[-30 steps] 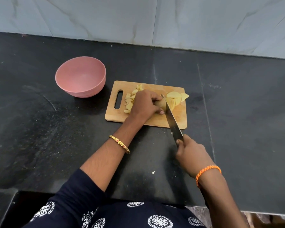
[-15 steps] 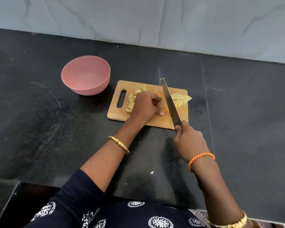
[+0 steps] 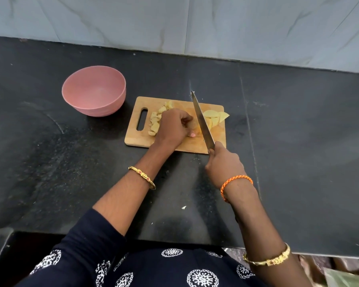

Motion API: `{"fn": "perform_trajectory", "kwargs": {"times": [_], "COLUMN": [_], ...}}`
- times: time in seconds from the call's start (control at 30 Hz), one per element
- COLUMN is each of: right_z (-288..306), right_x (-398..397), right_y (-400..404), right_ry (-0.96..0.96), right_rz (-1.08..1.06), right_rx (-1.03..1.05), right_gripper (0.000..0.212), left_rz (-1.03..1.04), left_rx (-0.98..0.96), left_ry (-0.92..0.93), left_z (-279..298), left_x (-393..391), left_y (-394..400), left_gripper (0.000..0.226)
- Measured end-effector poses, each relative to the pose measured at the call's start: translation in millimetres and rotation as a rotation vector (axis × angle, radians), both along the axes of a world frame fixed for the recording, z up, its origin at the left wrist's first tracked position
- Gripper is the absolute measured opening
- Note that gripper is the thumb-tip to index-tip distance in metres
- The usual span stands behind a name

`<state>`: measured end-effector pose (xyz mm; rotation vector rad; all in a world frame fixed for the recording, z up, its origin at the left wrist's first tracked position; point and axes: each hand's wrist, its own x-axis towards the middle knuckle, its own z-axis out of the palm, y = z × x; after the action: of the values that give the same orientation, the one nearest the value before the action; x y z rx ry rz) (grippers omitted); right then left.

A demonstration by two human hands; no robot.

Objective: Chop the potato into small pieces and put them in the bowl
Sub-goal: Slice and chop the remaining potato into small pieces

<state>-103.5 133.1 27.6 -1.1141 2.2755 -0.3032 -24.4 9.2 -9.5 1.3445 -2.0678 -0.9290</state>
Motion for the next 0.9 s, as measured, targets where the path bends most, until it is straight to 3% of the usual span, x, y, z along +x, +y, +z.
{"fn": "perform_trajectory", "kwargs": {"times": [0.47,0.67,0.9], "right_z": [-16,-7,9], "right_x": [3,-1,-5], "right_y": [18,46,36], "right_ry": [-0.048,-0.061,-0.074], "right_rz": [-0.037,0.013,-0.007], "right_rx": [0.101,0.112,-0.121], "right_gripper": [0.021,0.015,0.023], "left_rz": [0.023,0.033,0.043], "left_rx": [-0.003,0.027,0.053], "left_ry": [0.027,0.058,0.057], "left_z": [1,-2,-7], "left_x": [-1,-1,-1], "left_y": [1,3,1], "left_gripper": [0.049,0.051,0.054]}}
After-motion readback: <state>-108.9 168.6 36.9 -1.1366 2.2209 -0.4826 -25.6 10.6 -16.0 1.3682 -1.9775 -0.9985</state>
